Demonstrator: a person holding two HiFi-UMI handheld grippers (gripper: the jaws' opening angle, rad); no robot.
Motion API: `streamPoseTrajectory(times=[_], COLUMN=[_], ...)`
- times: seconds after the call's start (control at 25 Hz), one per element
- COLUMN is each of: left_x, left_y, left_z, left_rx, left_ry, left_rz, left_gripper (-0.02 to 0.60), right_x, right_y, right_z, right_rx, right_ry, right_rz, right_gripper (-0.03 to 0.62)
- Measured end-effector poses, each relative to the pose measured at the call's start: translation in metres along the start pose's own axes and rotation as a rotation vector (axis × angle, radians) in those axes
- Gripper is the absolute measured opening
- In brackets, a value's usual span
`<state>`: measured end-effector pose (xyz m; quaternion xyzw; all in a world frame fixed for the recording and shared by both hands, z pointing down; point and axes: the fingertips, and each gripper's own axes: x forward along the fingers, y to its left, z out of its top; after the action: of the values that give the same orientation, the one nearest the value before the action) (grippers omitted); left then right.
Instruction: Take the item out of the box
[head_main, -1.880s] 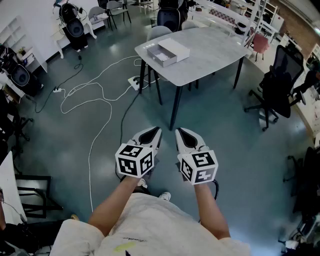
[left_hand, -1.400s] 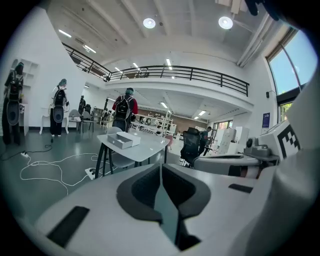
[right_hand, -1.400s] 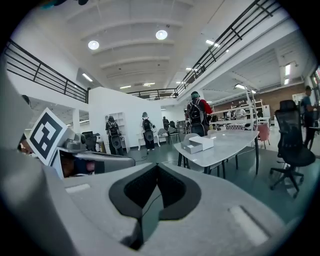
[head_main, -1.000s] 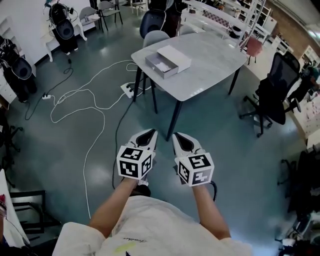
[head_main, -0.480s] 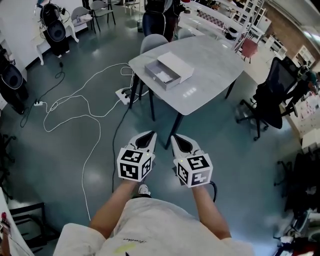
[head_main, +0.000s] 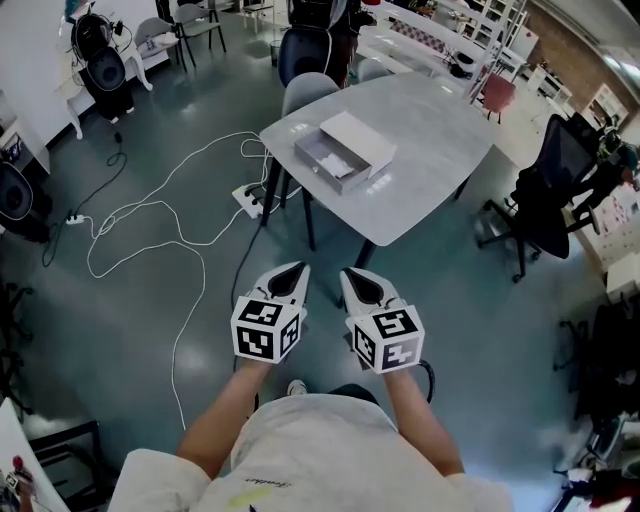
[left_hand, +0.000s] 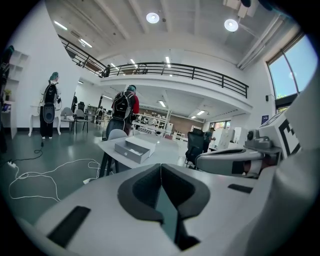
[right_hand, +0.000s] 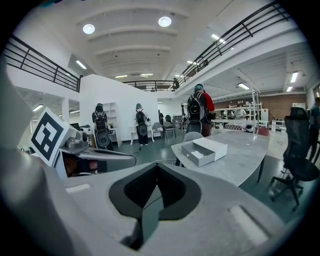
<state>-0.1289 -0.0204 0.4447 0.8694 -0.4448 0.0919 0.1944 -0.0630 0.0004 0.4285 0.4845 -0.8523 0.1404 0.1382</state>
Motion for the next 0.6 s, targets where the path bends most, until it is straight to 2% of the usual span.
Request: streamPoseTrajectory(times=[0.28, 0.6], left_x=[0.027, 0.078], left_y=[0.011, 0.036], left_z=[-0.002, 0.011], left_rx=[0.016, 0.017], left_ry=[0.029, 0.055], left_rz=[-0.001, 0.038], left_gripper=[0.014, 0.014], right_x=[0.023, 0.068], right_y=[-0.022, -0.064], right_z=[-0.004, 0.007], right_rx=[0.026, 0.037], right_ry=[0.006, 0.003], right_rz=[0.001, 0.040], right_gripper=[0.005, 0.005])
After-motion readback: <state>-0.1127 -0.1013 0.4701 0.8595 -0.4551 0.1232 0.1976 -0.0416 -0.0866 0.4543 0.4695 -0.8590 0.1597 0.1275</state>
